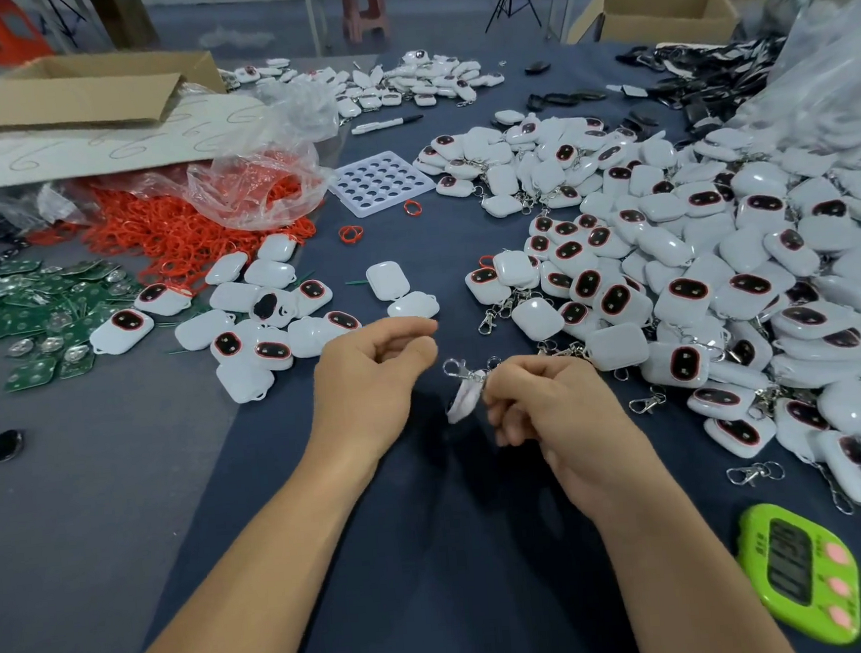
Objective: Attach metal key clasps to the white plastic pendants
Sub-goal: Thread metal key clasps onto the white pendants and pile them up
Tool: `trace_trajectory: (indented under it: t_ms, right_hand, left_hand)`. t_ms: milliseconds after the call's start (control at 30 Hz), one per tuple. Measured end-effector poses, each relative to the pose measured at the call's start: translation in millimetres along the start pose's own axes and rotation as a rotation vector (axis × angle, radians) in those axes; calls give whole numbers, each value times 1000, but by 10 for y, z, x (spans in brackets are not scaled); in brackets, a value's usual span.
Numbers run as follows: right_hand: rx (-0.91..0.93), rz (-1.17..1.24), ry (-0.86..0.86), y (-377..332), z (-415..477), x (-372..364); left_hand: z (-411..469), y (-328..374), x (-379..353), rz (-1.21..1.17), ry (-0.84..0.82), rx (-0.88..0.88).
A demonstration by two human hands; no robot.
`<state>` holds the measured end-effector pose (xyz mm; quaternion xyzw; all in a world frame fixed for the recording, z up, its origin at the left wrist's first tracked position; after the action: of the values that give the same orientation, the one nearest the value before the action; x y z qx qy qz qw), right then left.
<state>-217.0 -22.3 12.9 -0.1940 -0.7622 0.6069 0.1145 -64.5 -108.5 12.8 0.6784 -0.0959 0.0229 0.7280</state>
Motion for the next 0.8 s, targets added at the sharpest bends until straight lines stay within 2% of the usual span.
trace_trajectory:
  t_ms: [33, 67, 133, 167, 200, 267, 367, 467, 567, 667, 800]
  right_hand:
    - [-39, 124, 11, -24, 32, 17]
    - [-76, 368, 21, -56, 56, 55]
    - [-60, 983, 1, -119, 116, 211]
    - [-18, 1144, -18, -121, 133, 314]
    - [12, 1163, -43, -111, 129, 376]
    - [40, 952, -20, -29, 117, 368]
    - [167, 446, 96, 39, 61, 211]
    - [412, -163, 301, 50, -36, 110]
    - [475, -697, 347, 103, -77, -32]
    - [510, -944, 300, 149, -55, -145]
    - [605, -971, 142, 147, -128, -266]
  left_hand:
    - [41, -22, 52, 65, 67, -16]
    - [73, -35, 105, 133, 128, -43]
    - [122, -41, 171, 256, 201, -89]
    - [132, -41, 184, 296, 216, -101]
    - [136, -40, 185, 332, 221, -117]
    - [135, -36, 155, 457, 202, -214]
    - [132, -42, 35, 668, 76, -404]
    - [121, -50, -61, 768, -83, -460]
    - [76, -50, -72, 851, -50, -480]
    - [55, -52, -10, 779, 50, -453]
    - [83, -87, 42, 671, 51, -344]
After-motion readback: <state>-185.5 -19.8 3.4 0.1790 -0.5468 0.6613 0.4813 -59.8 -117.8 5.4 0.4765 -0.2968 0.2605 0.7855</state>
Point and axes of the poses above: each hand's wrist, its own z-axis towards the middle knuckle, its own x-axis out of the back of the hand, y = z × x, the point moved 3 cm from there along z, towards the middle knuckle, and after that the axes turned 5 degrees about y, right-handed, at the moved point
